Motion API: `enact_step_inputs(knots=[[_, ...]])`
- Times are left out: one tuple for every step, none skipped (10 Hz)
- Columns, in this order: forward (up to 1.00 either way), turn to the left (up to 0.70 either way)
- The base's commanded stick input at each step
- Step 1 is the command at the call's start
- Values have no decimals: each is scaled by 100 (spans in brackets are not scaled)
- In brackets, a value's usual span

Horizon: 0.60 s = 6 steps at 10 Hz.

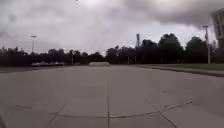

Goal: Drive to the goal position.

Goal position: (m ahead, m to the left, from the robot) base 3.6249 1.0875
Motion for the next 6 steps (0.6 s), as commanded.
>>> enact_step_inputs(knots=[[100, -6], [100, -6], [100, -5], [100, -5], [100, -5], [100, -5]])
